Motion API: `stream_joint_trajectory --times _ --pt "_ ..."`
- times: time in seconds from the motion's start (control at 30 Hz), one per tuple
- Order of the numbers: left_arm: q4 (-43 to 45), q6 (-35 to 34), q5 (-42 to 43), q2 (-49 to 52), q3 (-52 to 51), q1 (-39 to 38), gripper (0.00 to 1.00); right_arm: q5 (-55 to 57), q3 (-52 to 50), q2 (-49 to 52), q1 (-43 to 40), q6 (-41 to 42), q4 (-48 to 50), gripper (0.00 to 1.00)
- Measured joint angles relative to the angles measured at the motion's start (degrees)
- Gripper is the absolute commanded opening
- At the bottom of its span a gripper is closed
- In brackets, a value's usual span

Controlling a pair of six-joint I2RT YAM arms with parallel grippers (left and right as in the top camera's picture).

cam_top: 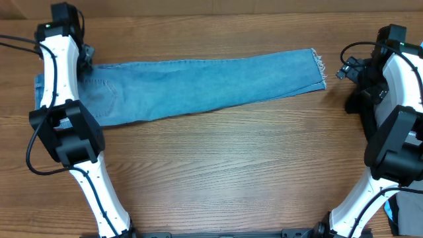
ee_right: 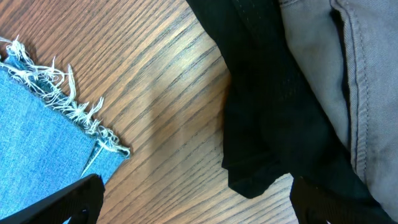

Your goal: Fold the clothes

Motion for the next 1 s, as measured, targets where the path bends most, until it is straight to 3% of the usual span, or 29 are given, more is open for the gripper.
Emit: stream_joint_trajectory --times 0.4,0.7,0.73,0.77,0.83,0.9,1.0 --pt "10.29 -0.02 2.08 0.0 0.76 1.25 0.04 -0.02 0.0 0.0 0.0 -0.02 -0.02 1.0" --pt "10.62 -0.04 0.72 0.61 0.9 1.25 0.06 0.0 0.0 0.0 0.0 0.0 0.0 1.0" --pt "10.45 0.04 0.72 1.11 1.01 1.25 0.1 -0.02 0.0 0.0 0.0 -0.02 0.0 1.0" --pt "10.21 0.26 0.76 1.84 1.22 1.29 0.31 -0.02 0.0 0.0 0.0 -0.02 -0.02 1.0" --pt "9.55 1.42 0.81 3.89 1.29 1.49 0.83 -0.02 0.0 -0.02 0.0 -0.02 0.02 1.0" --pt "8.98 3.28 0.81 5.57 1.29 1.64 1.0 0.0 0.0 0.0 0.0 -0.02 0.02 1.0" --pt "8.74 7.41 0.92 6.67 1.33 1.9 1.0 -0.02 0.0 0.0 0.0 0.0 0.0 1.0"
